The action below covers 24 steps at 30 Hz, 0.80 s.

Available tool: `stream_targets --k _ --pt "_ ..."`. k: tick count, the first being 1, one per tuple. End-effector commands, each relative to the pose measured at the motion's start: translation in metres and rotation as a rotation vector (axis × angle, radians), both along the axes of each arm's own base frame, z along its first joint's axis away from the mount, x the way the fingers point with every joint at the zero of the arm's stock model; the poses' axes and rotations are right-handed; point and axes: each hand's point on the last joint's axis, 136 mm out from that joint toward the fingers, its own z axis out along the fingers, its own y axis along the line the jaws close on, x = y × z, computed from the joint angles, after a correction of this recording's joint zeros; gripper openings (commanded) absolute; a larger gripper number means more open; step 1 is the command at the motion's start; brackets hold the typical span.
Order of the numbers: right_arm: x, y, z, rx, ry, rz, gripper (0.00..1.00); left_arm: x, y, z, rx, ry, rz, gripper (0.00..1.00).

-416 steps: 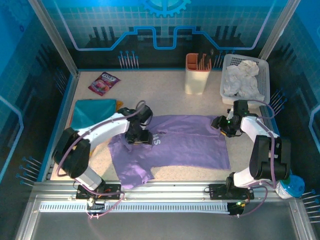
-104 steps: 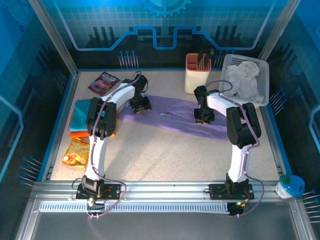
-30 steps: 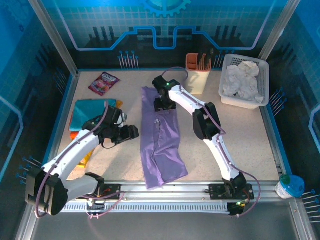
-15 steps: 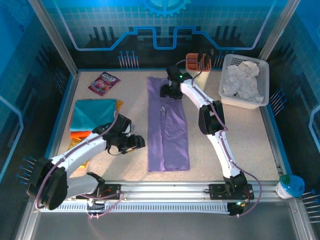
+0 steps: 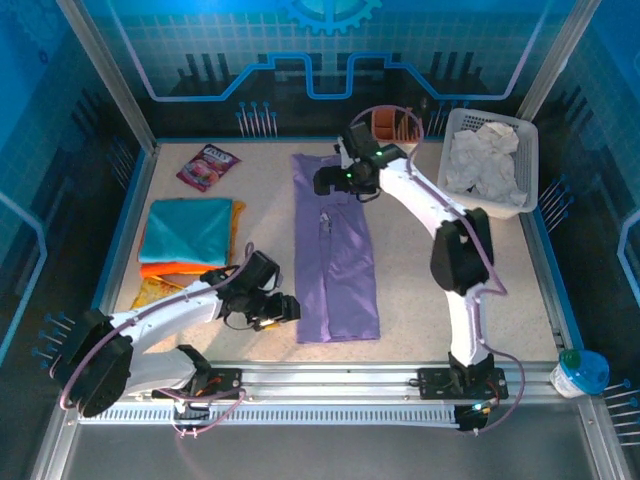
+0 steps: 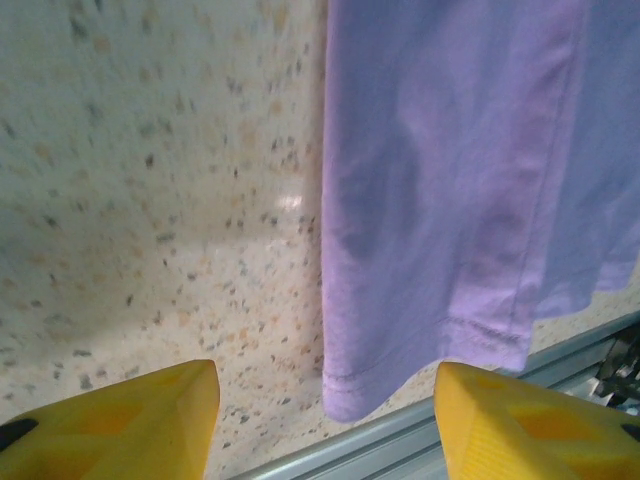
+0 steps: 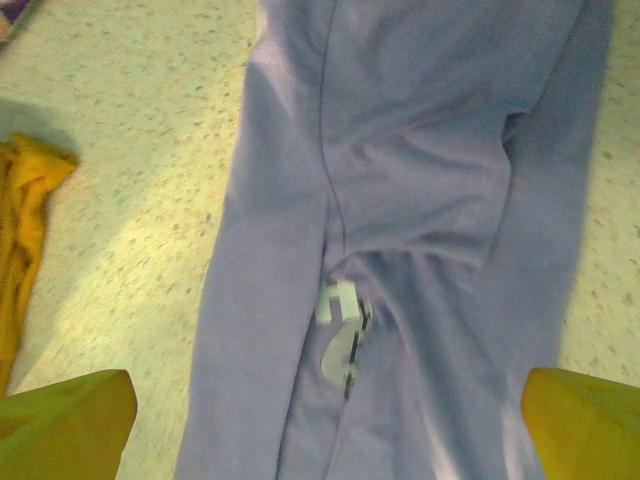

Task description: Fold and stack the t-shirts

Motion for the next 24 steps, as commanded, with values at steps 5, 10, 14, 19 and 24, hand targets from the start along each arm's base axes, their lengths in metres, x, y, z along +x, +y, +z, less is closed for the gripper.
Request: stream_targets --k 5,10,14,19,24 --pt "-0.098 -0.045 -0.026 -0.019 0.185 -0.044 0.77 -0.004 -0.011 -0.003 -0.022 0.013 0.028 0.58" --pt "-0.176 -0.081 -0.062 -0.086 0.332 -0.102 0.67 -0.013 -0.024 -0.006 -0.004 0.051 -0.020 0.53" --pt "-0.241 -0.094 -0.088 -0.133 0.415 -0.079 0.65 -0.020 -0.026 -0.017 0.025 0.087 -0.022 0.50" --pt "-0.292 -0.087 -0.107 -0.011 0.479 -0.099 0.57 -0.023 -0.029 -0.022 0.033 0.096 -0.024 0.45" --pt "-0.314 -0.089 -0.120 -0.079 0.475 -0.104 0.54 -0.019 -0.034 -0.019 0.028 0.072 -0.013 0.42"
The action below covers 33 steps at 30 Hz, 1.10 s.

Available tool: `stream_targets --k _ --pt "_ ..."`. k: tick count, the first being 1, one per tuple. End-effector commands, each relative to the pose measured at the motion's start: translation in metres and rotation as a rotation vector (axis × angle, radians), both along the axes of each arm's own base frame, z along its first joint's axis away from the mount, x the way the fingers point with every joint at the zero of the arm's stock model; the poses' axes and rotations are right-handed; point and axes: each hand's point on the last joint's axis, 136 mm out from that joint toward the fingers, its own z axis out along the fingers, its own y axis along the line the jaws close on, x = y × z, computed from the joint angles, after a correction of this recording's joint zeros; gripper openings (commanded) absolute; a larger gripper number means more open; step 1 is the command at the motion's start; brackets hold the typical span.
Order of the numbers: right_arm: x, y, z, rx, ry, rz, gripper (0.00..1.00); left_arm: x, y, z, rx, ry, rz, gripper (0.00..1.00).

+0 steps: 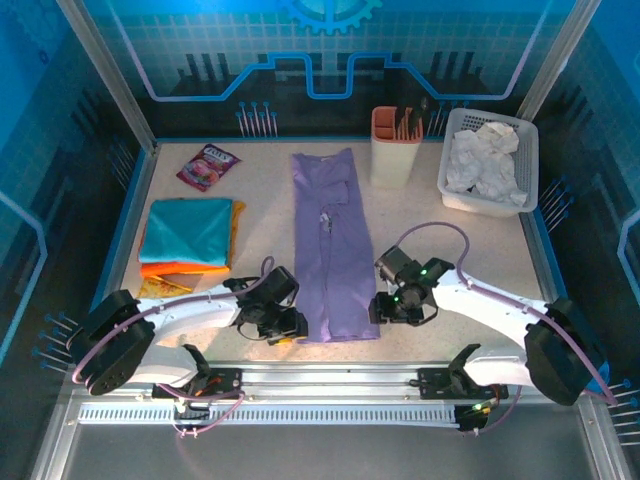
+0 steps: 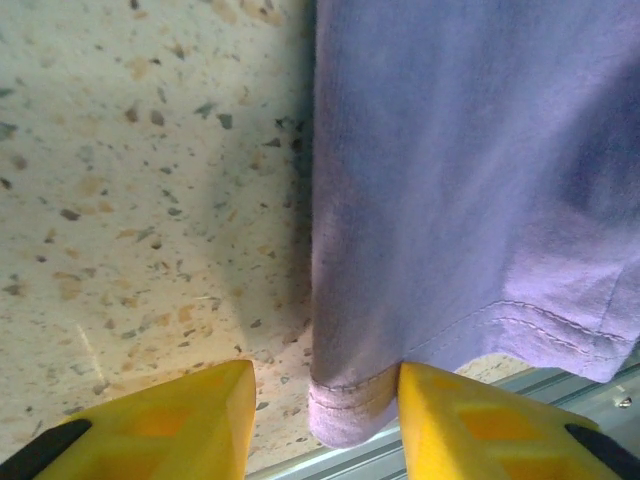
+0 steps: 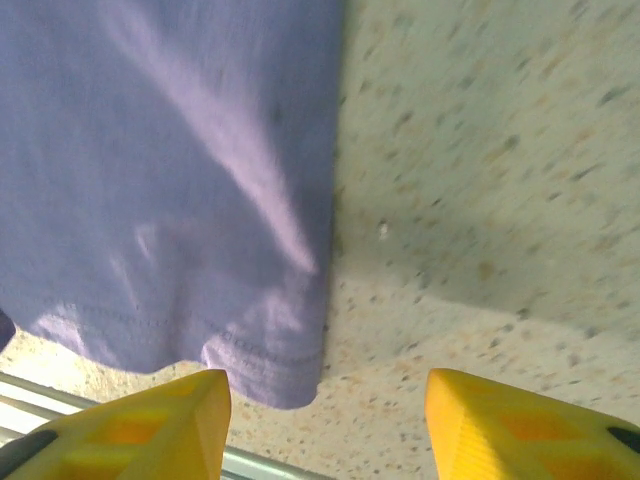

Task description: Fold and stack the t-shirts

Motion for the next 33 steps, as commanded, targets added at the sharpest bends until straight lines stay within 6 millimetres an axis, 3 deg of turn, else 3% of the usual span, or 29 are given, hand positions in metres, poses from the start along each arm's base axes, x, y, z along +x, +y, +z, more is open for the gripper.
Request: stream_targets --k 1,12,23,33 --pt "-0.004 0.006 -0.007 0.019 0.005 -0.058 0.53 0.010 -0.009 0.006 -0.011 -0.031 0.020 0.41" --pt "-0.008 0.033 -0.033 0.084 0.061 -0.056 0.44 0.013 -0.013 0.000 0.002 -0.022 0.015 0.36" --pt "-0.014 0.040 -0.036 0.078 0.056 -0.053 0.36 0.015 -0.016 0.001 -0.001 -0.029 0.011 0.27" --pt "-0.013 0.049 -0.027 0.103 0.036 -0.034 0.15 0.020 -0.013 0.008 0.023 -0.055 0.007 0.14"
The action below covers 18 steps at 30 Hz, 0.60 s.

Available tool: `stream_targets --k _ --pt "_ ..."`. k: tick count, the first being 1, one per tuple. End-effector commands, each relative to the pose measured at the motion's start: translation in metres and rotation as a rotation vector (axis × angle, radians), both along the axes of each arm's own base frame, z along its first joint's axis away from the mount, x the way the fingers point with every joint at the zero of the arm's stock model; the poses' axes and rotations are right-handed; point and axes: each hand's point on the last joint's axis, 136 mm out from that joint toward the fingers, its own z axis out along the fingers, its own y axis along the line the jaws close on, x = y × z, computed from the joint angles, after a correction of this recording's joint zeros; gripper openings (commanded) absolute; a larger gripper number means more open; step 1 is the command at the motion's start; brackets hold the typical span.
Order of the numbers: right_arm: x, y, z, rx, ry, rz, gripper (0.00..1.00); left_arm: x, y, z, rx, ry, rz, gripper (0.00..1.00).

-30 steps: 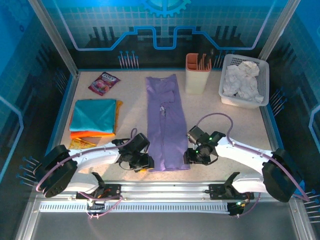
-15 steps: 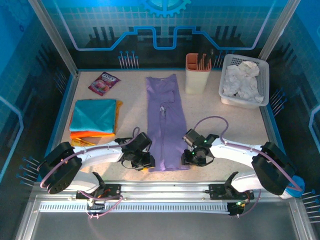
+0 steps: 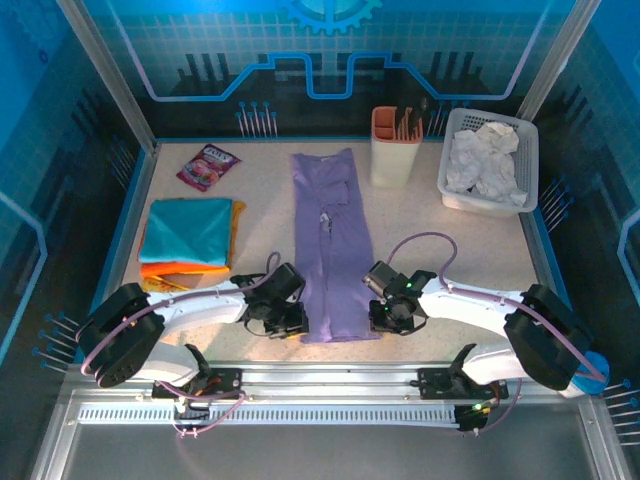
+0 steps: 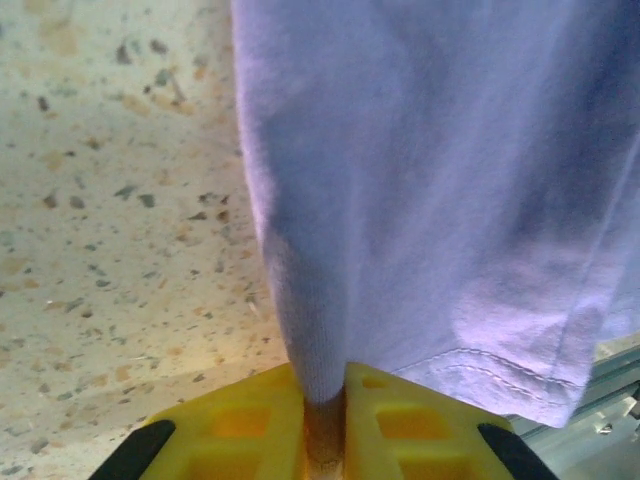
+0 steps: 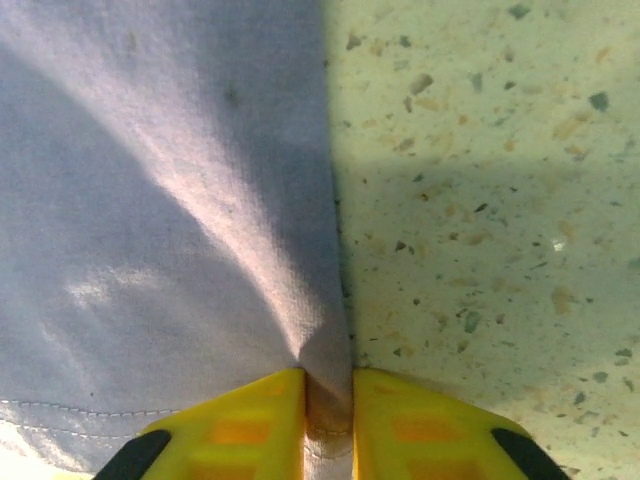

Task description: Fold and stack the t-shirts

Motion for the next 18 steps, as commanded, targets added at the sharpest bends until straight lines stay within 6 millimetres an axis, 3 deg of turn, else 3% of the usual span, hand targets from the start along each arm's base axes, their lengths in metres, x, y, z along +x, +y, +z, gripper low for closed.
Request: stream_targets --k 1,4,8,14,18 --pt "-0.007 0.036 0.007 0.137 0.017 0.065 0.13 0.005 -0.001 0.008 0.024 -0.025 -0.006 0.13" --pt "-0.007 0.034 0.007 0.126 0.019 0.063 0.04 0.005 0.000 0.010 0.027 -0.027 -0.010 0.10" --pt "-0.006 0.032 0.015 0.119 0.009 0.061 0.00 0.002 0.002 0.015 0.030 -0.016 -0.012 0.04" --pt "0.000 0.027 0.037 0.096 -0.025 0.043 0.00 0.007 0.007 0.040 0.035 -0.063 -0.008 0.00" --pt "0.011 0.029 0.057 0.102 -0.056 0.026 0.00 0.023 0.004 0.058 0.008 -0.111 0.015 0.00"
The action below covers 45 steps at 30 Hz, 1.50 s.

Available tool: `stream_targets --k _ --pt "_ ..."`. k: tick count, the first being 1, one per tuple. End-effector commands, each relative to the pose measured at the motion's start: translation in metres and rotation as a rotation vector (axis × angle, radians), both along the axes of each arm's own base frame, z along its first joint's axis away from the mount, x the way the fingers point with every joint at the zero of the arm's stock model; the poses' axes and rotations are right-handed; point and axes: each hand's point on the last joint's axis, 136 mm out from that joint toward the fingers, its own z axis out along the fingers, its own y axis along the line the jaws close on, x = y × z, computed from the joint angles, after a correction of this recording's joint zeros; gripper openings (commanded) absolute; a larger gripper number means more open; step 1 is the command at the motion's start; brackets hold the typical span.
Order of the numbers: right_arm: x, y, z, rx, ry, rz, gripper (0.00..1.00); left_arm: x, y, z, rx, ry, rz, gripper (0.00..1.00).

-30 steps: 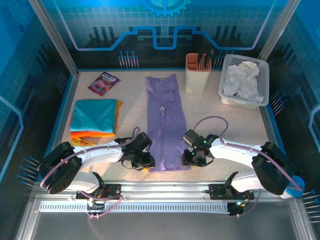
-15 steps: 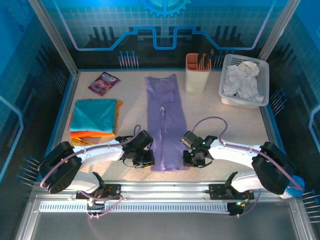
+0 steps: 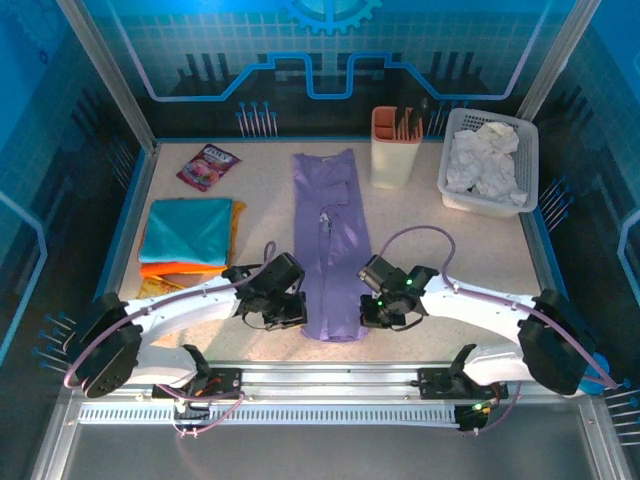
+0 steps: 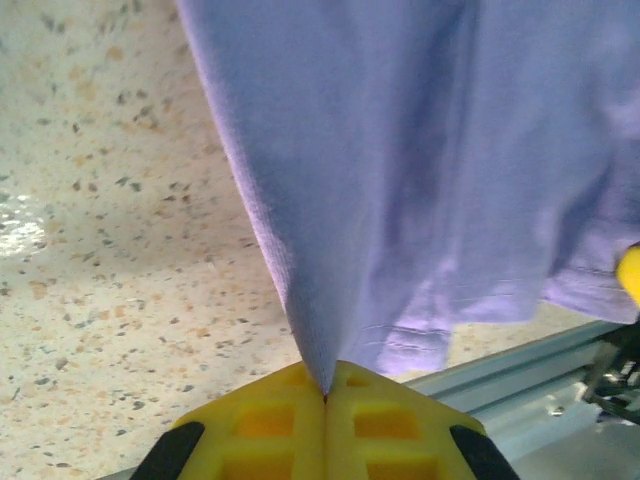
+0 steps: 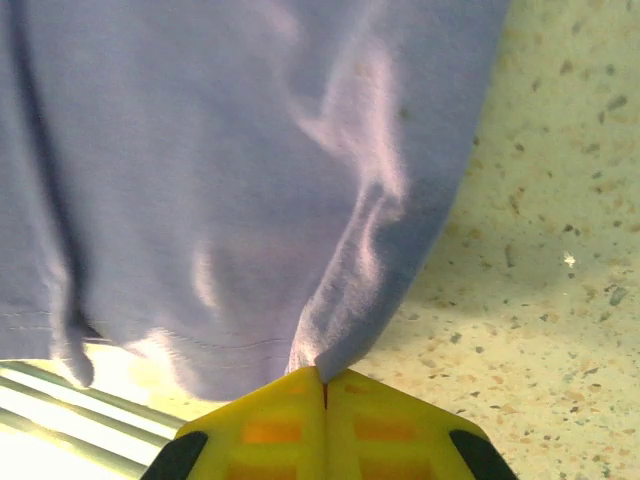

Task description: Fold and stack the t-shirts

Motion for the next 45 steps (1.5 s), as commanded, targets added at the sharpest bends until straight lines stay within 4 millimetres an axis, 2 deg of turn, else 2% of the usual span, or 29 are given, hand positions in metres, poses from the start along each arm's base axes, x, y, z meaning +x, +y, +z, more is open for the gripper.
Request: stream_targets --k 1,7,13,19,25,31,37,45 --pt "0.009 -0.004 0.023 -0.014 -0.025 -0.033 0.00 0.015 0.003 0.021 0.001 -0.058 0.006 0.00" --pt "0.050 -0.006 0.042 0.032 -0.085 -0.101 0.00 0.062 0.007 0.052 -0.029 -0.159 0.056 0.00" --pt "0.115 0.005 0.074 0.129 -0.170 -0.137 0.00 0.119 0.019 0.079 -0.035 -0.272 0.105 0.00" --pt "0.172 0.017 0.082 0.178 -0.170 -0.124 0.00 0.174 0.034 0.084 -0.031 -0.307 0.156 0.00" --pt "0.221 0.018 0.085 0.176 -0.183 -0.125 0.00 0.218 0.039 0.085 -0.023 -0.330 0.185 0.00" --pt "0.253 0.008 0.078 0.163 -0.187 -0.132 0.00 0.249 0.040 0.075 -0.035 -0.326 0.203 0.00" --pt "0.275 0.003 0.068 0.176 -0.159 -0.131 0.00 0.273 0.044 0.064 -0.058 -0.326 0.223 0.00" --pt "0.298 0.011 0.062 0.231 -0.151 -0.129 0.02 0.303 0.042 0.056 -0.094 -0.348 0.200 0.00"
